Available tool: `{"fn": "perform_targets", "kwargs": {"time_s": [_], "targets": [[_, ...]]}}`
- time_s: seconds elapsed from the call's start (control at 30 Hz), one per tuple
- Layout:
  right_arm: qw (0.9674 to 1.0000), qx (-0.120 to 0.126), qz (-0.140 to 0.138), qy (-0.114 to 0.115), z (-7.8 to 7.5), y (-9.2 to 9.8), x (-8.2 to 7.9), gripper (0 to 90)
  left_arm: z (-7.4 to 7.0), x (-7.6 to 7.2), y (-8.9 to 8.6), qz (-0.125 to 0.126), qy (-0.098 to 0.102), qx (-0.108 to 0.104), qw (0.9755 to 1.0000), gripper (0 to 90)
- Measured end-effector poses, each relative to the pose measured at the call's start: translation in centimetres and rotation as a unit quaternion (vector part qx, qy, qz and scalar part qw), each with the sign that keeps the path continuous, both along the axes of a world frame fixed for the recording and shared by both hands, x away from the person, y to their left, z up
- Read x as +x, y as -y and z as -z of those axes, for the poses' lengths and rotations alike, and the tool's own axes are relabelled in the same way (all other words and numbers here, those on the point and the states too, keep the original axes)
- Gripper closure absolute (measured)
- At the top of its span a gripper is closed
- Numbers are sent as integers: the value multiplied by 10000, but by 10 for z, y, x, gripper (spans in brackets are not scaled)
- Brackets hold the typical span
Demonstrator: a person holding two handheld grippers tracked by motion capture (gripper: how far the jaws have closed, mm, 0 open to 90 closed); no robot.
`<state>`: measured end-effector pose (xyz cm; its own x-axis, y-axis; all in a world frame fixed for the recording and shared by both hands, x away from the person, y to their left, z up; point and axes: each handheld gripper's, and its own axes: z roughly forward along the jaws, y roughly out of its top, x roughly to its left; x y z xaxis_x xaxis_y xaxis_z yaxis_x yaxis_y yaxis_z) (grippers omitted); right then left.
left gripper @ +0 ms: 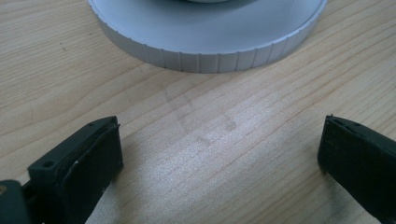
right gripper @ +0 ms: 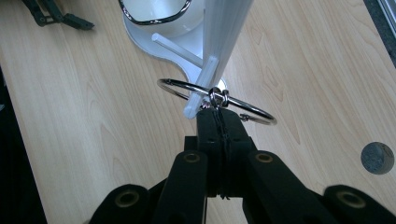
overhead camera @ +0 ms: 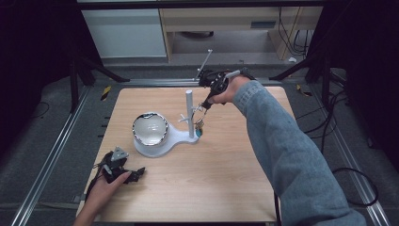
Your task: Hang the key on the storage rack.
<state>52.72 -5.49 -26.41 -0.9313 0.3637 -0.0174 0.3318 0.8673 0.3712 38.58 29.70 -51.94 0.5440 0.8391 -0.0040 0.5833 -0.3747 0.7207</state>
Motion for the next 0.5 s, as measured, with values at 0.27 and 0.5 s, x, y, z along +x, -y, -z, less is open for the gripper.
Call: {"fn": "perform_targets", "kwargs": {"time_s": [0.27,0.5], "targets": [[9999,-72,64,72,-1,6,1,821,0,0,0,1,2,3,10000,0],[9997,-191,128,88,1,15,1,802,0,0,0,-1,0,-3,10000,0]]}}
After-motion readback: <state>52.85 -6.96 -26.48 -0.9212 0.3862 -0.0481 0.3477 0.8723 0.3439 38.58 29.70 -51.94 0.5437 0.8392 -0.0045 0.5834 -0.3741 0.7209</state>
